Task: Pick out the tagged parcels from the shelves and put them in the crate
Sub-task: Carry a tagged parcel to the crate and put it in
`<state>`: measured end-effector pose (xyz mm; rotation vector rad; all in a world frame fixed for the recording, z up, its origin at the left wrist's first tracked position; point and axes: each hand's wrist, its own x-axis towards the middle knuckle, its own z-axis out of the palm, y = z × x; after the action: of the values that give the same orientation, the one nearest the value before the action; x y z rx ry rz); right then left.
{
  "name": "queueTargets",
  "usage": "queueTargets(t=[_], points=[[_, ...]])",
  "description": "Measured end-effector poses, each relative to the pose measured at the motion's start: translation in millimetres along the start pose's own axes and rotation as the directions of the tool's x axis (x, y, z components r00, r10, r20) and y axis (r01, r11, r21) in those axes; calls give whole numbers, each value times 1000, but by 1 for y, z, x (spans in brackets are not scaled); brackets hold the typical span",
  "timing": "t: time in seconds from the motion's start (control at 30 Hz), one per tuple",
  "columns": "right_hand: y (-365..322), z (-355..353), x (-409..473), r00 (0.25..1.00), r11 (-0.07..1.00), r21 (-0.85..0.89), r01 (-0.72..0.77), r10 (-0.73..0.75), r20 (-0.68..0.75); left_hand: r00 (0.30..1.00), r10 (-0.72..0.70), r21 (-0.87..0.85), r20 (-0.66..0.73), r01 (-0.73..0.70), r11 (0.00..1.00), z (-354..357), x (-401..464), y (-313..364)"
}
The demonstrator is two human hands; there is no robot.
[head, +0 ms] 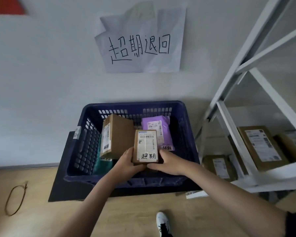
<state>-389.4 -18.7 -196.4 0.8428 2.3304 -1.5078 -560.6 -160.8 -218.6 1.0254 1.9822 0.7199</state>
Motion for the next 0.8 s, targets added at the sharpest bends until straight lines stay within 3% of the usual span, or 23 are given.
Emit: queueTargets(t=[0.2,0.33,0.47,0.8], points=[[2,8,28,998,996,72,-53,51,19,987,-132,-4,96,133,991,-11,13,-7],[4,15,42,1000,999,45,-16,17,-15,976,-170,103,133,157,982,-14,20,-13],[8,17,49,999,998,56,-18,20,-33,947,-193,126,255,166,978,-17,25,-13],[23,12,61,975,982,-3,-190,188,-115,856,-290,-158,427,387,908,-19,47,-18]])
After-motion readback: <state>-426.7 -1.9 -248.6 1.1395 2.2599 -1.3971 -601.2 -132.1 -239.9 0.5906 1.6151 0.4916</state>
